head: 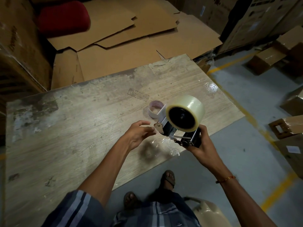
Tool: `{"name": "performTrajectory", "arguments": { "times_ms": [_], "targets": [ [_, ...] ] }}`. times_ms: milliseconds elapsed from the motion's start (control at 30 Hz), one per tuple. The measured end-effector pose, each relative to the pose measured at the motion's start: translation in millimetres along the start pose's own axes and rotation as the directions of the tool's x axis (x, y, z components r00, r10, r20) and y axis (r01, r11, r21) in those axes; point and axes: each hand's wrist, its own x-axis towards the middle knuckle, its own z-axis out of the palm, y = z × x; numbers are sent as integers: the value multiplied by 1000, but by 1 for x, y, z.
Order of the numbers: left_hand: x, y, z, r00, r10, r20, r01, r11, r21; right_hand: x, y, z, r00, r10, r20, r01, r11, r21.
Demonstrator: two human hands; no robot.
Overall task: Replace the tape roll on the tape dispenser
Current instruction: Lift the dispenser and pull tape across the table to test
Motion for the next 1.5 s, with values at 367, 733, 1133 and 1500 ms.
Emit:
{"name": "performTrajectory", "arguments": {
  "times_ms": [367, 733, 1133, 1500],
  "targets": [
    [11, 1, 19, 986, 157, -55, -132, 940, 315, -16, 16, 6, 996, -60, -69, 50, 990, -133],
    [41, -35, 23, 977, 209, 36, -166, 650, 742, -48, 61, 24, 980, 124, -153, -162, 948, -273],
    [71, -65, 33, 974, 225, 41, -150, 492, 857, -65, 95, 35, 961, 224, -161, -265, 913, -311],
    [102, -67, 64, 937, 343, 67, -210, 397, 893, -47, 105, 10, 932, 311, -188, -320, 947, -22]
  ]
}}
